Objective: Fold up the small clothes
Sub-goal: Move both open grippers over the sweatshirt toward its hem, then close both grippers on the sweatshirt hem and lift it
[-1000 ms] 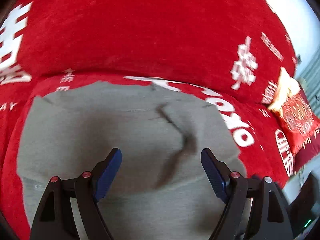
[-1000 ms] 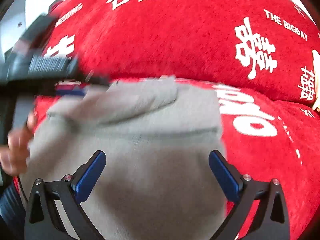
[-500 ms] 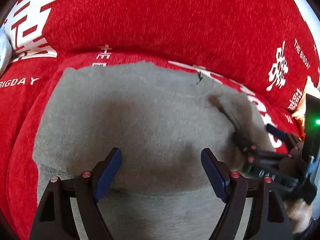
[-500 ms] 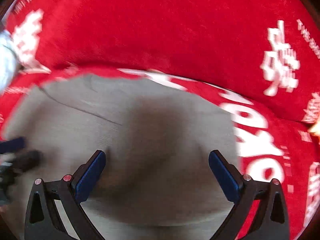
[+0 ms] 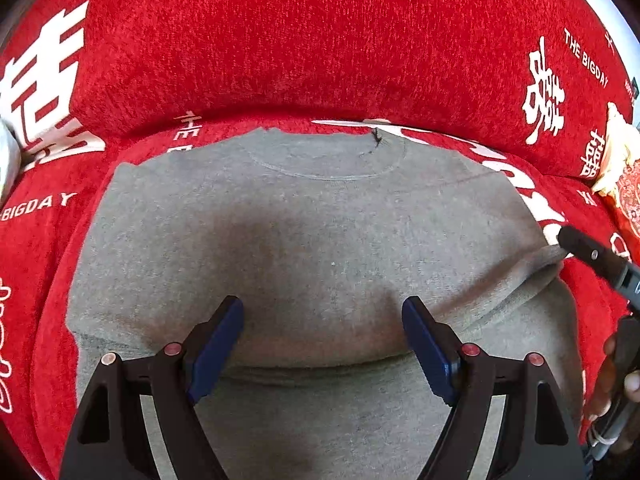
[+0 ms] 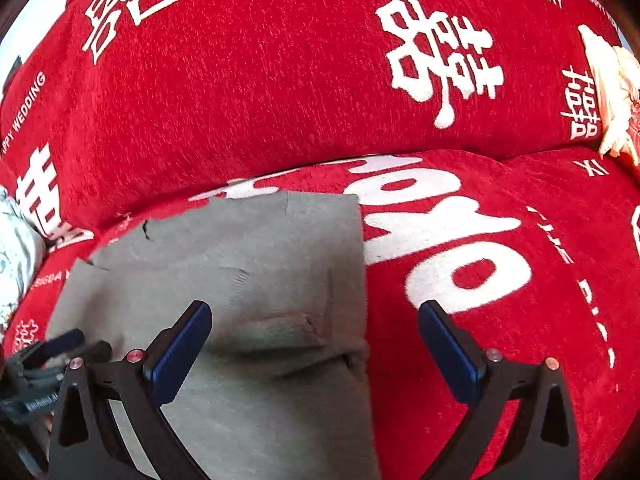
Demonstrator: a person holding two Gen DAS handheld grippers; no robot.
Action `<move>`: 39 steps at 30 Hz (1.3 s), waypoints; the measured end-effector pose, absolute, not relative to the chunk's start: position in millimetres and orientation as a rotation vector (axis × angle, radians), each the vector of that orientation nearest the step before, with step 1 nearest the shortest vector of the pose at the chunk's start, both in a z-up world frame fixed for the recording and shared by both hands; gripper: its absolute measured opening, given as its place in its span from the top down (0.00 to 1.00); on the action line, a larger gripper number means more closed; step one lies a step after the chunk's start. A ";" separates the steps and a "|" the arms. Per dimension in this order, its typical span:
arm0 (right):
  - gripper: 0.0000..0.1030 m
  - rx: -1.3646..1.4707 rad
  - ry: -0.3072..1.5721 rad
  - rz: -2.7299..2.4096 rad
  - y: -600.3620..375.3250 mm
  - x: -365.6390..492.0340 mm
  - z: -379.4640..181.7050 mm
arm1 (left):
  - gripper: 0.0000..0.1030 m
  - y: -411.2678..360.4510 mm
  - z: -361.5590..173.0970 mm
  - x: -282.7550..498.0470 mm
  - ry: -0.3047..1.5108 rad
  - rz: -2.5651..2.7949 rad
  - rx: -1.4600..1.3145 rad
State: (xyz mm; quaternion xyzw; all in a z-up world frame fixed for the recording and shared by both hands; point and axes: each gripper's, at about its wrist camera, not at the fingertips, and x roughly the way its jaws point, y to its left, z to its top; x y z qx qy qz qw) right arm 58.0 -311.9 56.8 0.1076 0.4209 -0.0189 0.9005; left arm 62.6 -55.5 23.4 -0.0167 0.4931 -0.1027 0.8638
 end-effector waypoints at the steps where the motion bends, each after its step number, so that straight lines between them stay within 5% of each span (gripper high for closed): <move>1: 0.03 0.201 0.869 -0.022 -304.1 60.2 56.4 | 0.20 -56.5 22.4 61.5 1.036 -0.216 -0.026; 3: 0.19 0.127 0.900 0.019 -288.0 64.8 51.9 | 0.20 -59.7 19.2 56.7 1.036 -0.213 0.008; 4: 0.43 0.085 0.931 0.031 -280.8 65.6 47.6 | 0.20 -61.6 19.1 53.2 1.027 -0.211 0.027; 5: 0.55 0.058 0.959 0.037 -276.4 66.2 42.7 | 0.20 -62.7 19.4 51.1 1.021 -0.210 0.034; 9: 0.54 0.004 0.966 0.012 -277.7 54.6 34.9 | 0.20 -58.7 23.4 47.9 1.026 -0.225 0.002; 11: 0.29 0.000 0.940 -0.024 -279.5 46.8 44.2 | 0.20 -59.1 25.5 46.4 1.026 -0.232 -0.003; 13: 0.20 0.013 0.862 -0.038 -276.6 36.9 59.1 | 0.20 -61.0 27.6 44.6 1.020 -0.234 0.001; 39: 0.12 -0.058 0.932 0.072 -212.6 -0.6 17.5 | 0.20 -58.0 10.8 -7.4 1.000 -0.153 0.087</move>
